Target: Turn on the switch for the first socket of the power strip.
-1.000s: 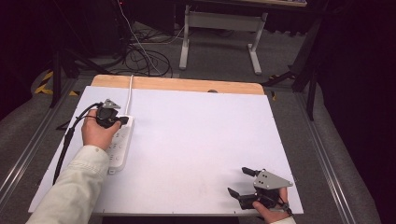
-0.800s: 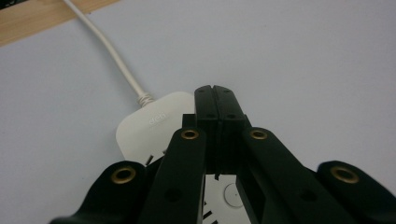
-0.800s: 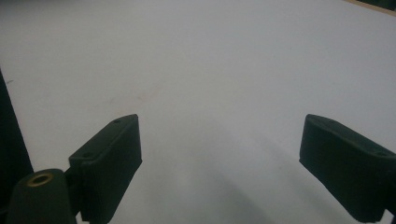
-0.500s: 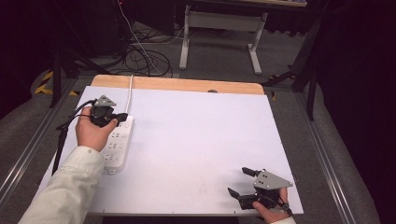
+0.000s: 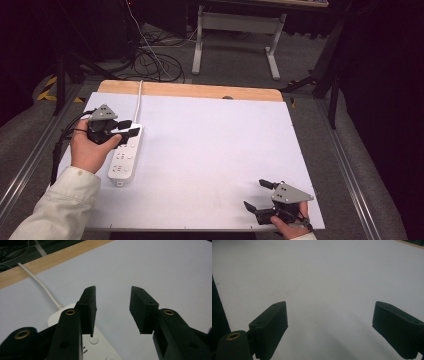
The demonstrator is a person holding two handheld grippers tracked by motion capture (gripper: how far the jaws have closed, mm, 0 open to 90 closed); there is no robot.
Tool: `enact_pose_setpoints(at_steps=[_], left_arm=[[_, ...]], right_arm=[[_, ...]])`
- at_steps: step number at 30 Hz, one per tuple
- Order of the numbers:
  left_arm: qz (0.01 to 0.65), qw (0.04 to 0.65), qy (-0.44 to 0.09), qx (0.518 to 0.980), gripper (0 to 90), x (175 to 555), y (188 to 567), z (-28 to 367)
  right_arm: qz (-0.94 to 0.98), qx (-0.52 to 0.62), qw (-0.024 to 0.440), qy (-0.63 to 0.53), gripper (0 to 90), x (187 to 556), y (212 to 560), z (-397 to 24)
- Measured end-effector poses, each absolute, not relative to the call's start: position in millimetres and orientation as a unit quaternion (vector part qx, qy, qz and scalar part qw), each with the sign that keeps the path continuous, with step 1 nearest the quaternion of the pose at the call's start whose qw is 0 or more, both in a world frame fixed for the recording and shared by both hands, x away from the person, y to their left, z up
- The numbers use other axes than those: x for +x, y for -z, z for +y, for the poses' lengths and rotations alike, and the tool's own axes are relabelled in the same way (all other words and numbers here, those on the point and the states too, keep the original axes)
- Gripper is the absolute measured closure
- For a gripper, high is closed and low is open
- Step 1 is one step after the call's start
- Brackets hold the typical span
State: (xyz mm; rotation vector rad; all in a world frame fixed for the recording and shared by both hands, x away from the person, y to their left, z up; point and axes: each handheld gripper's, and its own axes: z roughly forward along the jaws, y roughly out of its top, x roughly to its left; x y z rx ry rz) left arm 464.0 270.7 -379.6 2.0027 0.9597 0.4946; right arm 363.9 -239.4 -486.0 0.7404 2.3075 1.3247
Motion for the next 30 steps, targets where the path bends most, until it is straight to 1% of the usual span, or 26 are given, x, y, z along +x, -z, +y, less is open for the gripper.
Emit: enact_pose_setpoints(at_steps=[3, 6, 7, 13, 14, 17, 21, 27, 30], left_arm=[[0.372, 0.433, -0.201, 0.796, 46.9, 452.5, 376.4, 269.6], [0.361, 0.457, -0.195, 0.789, 35.0, 441.0, 374.5, 269.0], [0.354, 0.464, -0.194, 0.788, 32.4, 435.7, 373.9, 269.8], [0.339, 0.499, -0.191, 0.774, 20.7, 413.0, 377.5, 271.7], [0.332, 0.498, -0.197, 0.776, 18.3, 410.1, 378.5, 272.5], [0.334, 0.517, -0.187, 0.766, 14.2, 399.2, 383.6, 272.0], [0.329, 0.518, -0.19, 0.766, 11.3, 387.7, 391.0, 272.5], [0.307, 0.522, -0.199, 0.77, 11.1, 372.9, 406.3, 276.4], [0.303, 0.528, -0.195, 0.769, 9.5, 366.7, 414.4, 279.1]], right_arm=[[0.821, 0.263, 0.189, -0.47, 13.5, 364.1, 486.2, -239.2], [0.821, 0.263, 0.189, -0.47, 13.5, 363.8, 486.1, -239.3], [0.821, 0.263, 0.189, -0.471, 13.4, 363.6, 486.0, -239.3], [0.821, 0.261, 0.189, -0.47, 13.5, 363.9, 486.0, -238.8], [0.822, 0.26, 0.189, -0.47, 13.4, 363.8, 485.9, -238.6], [0.821, 0.26, 0.189, -0.471, 13.5, 363.4, 485.9, -238.4], [0.822, 0.26, 0.189, -0.47, 13.4, 363.5, 485.8, -238.5], [0.822, 0.259, 0.188, -0.471, 13.5, 363.3, 485.8, -238.3], [0.823, 0.258, 0.19, -0.47, 13.5, 363.5, 485.8, -238.3]])
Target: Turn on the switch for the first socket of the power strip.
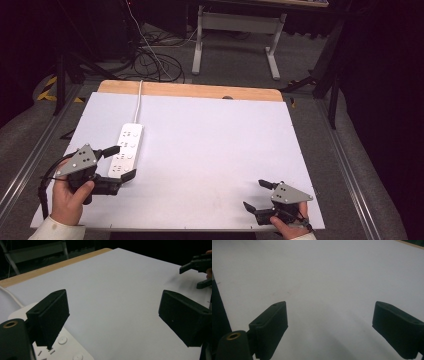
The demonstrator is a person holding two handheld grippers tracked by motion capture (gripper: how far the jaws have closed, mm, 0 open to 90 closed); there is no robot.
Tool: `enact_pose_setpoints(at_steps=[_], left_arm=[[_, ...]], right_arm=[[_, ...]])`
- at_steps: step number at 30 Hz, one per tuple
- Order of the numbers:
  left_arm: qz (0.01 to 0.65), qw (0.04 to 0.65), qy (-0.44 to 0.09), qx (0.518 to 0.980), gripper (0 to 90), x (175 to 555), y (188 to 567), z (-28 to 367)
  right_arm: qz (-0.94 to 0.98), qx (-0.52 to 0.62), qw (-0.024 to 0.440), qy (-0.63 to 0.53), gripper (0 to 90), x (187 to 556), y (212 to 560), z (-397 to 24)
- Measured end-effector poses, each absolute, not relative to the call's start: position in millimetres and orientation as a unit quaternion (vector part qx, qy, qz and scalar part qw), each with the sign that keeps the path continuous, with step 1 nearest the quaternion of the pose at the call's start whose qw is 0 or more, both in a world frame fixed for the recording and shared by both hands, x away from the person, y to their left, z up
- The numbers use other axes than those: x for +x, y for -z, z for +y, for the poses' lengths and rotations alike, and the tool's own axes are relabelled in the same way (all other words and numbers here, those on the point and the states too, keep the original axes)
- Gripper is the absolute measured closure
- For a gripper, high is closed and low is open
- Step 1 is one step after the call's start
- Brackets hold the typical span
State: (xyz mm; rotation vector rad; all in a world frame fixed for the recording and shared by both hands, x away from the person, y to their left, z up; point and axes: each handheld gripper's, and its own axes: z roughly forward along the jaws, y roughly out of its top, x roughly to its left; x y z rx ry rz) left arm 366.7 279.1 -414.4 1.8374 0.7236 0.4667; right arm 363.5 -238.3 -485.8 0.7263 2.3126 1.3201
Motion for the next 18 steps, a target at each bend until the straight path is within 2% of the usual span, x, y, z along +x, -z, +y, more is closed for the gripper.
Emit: enact_pose_setpoints(at_steps=[8, 18], left_arm=[[0.288, 0.499, -0.212, 0.789, 9.0, 350.3, 429.5, 280.1], [0.304, 0.512, -0.181, 0.783, 6.4, 342.3, 455.7, 285.2]], right_arm=[[0.823, 0.259, 0.189, -0.469, 13.4, 363.2, 486.0, -237.6], [0.823, 0.258, 0.19, -0.468, 13.5, 363.0, 485.9, -237.8]])
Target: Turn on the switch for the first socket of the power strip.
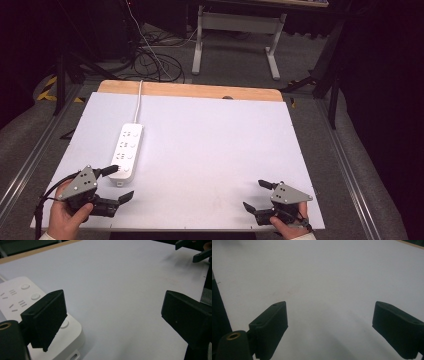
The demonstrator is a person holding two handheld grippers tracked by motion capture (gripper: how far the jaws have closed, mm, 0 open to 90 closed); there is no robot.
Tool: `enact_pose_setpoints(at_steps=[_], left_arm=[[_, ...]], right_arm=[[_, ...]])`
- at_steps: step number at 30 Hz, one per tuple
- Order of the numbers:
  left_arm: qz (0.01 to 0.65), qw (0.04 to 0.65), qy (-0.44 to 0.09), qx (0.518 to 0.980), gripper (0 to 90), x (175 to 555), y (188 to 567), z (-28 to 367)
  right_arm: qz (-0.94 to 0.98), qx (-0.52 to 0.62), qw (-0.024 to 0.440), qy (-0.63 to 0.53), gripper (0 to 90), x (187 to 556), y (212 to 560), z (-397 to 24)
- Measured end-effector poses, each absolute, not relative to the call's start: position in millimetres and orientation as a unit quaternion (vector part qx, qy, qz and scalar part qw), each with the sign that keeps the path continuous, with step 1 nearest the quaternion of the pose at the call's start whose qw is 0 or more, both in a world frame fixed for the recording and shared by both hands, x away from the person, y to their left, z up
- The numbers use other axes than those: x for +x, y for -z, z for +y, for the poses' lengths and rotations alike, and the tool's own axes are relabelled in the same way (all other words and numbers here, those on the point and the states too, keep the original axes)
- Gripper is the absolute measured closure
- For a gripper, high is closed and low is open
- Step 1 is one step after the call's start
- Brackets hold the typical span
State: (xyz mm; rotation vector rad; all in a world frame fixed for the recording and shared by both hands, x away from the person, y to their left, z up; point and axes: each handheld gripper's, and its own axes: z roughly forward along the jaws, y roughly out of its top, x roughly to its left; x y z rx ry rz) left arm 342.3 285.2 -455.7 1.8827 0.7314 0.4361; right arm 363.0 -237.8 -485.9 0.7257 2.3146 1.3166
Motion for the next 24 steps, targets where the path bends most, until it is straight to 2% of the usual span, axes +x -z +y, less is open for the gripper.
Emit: enact_pose_setpoints(at_steps=[4, 9, 14, 24], left_arm=[[0.316, 0.516, -0.172, 0.777, 6.3, 341.4, 467.6, 288.7], [0.305, 0.494, -0.185, 0.793, 8.6, 338.9, 482.1, 292.0], [0.3, 0.498, -0.192, 0.791, 8.2, 335.8, 484.7, 295.2], [0.335, 0.503, -0.184, 0.775, 9.3, 336.1, 481.8, 293.0]], right_arm=[[0.824, 0.257, 0.189, -0.469, 13.5, 362.9, 485.8, -237.8], [0.823, 0.258, 0.189, -0.469, 13.4, 362.6, 485.7, -237.7], [0.823, 0.256, 0.187, -0.471, 13.5, 362.6, 485.5, -237.6], [0.819, 0.26, 0.185, -0.477, 13.5, 363.1, 485.8, -237.5]])
